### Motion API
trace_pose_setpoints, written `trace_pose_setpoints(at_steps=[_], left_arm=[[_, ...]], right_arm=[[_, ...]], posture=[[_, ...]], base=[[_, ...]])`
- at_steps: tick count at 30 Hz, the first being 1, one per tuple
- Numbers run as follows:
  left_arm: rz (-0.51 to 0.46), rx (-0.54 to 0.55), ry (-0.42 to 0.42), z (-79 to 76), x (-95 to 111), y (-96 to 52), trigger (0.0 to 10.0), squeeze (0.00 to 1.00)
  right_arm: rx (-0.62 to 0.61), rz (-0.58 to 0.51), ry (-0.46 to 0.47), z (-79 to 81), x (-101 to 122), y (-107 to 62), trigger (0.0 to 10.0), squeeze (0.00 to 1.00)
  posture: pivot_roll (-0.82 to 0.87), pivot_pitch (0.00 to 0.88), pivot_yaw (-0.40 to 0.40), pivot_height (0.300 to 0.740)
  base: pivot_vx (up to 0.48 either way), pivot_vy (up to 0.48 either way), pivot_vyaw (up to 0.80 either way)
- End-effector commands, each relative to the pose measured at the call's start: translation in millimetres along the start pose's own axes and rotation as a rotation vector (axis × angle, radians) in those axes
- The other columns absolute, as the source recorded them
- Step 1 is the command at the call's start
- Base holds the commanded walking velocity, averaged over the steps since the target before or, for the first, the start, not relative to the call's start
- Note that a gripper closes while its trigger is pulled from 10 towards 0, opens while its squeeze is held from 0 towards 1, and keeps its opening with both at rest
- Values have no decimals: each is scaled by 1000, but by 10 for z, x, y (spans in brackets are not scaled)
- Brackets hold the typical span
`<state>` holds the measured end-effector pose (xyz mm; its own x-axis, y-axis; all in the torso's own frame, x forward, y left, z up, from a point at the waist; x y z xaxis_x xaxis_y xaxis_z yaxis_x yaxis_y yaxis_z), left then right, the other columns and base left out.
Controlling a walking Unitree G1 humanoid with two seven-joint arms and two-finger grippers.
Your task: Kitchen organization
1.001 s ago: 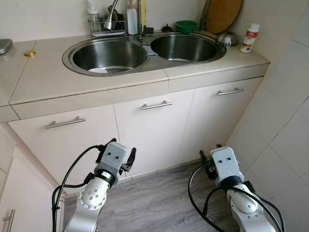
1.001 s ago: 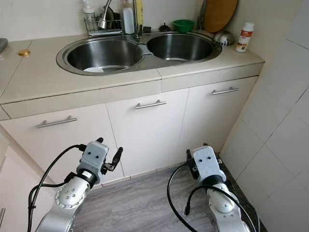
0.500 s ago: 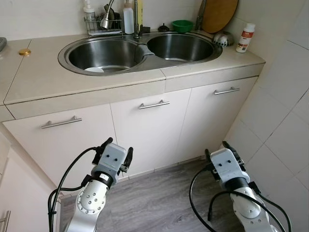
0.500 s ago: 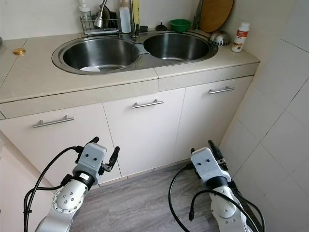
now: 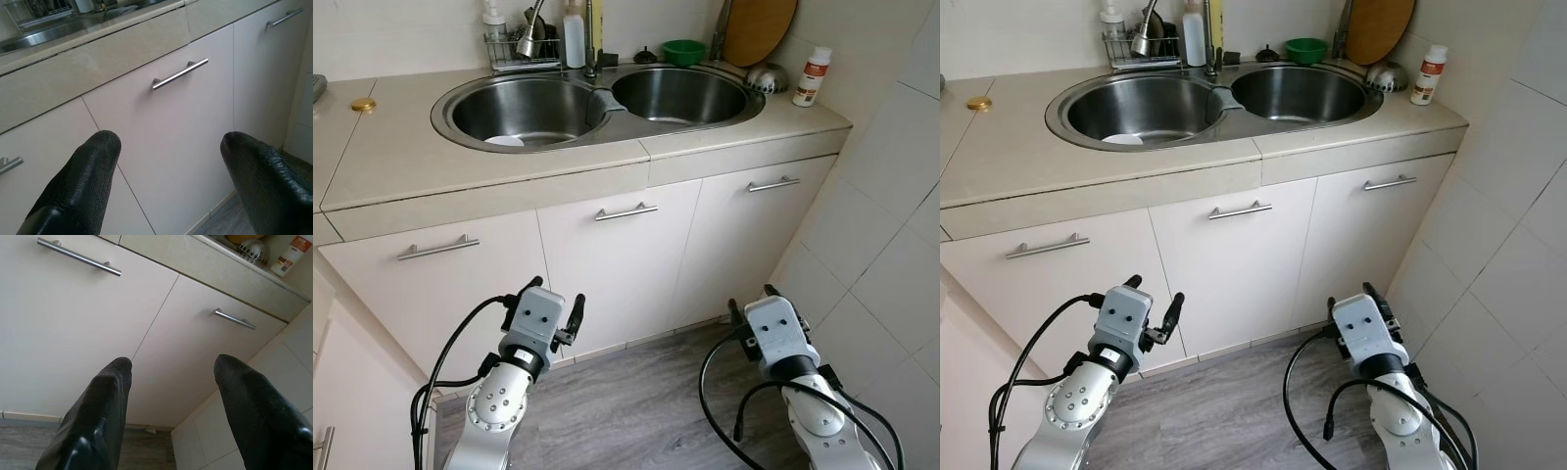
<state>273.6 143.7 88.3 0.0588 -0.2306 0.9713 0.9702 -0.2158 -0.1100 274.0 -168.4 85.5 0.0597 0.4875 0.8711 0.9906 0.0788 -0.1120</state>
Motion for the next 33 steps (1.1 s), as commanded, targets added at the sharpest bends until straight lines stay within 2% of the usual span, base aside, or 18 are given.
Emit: trace_pose_setpoints(at_steps=[1, 10, 12, 21, 26, 33], left_arm=[[-9, -15, 2, -21, 24, 20, 10000, 0], [-5, -21, -4, -23, 0, 20, 10000, 0], [-4, -22, -8, -21, -11, 20, 10000, 0], [-3, -30, -14, -37, -23, 26, 10000, 0], [-12, -38, -9, -55, -20, 33, 10000, 0], [-16, -32, -2, -46, -12, 38, 10000, 0]], right_arm=[[-12, 26, 32, -34, -46, 8, 10000, 0], [-45, 47, 29, -68, -81, 15, 10000, 0], [-93, 54, 22, -127, -86, 23, 10000, 0], [-101, 61, 24, -134, -103, 29, 10000, 0], [-101, 60, 18, -124, -106, 33, 10000, 0], [-98, 57, 13, -115, -98, 37, 10000, 0]], posture=[[34, 0, -68, 740], [35, 0, -67, 740], [35, 0, -67, 740], [36, 0, -65, 740], [36, 0, -63, 740], [36, 0, -61, 740]], base=[[0, 0, -800], [0, 0, -800], [0, 0, -772], [0, 0, -760], [0, 479, -763], [0, 0, -763]])
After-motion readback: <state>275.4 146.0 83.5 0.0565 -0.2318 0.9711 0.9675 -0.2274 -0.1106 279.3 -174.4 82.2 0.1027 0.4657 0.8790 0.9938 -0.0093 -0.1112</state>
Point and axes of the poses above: a point about 5 cm out from each wrist's last joint towards the gripper, its own y axis pointing out of the wrist towards the gripper, its own x axis along the axis of the wrist's last joint, z = x × y, the point moved 4 cm from there along y, pointing out of the wrist towards the gripper, and after that the axes turned 4 degrees about -y, right-handed, at the moved point
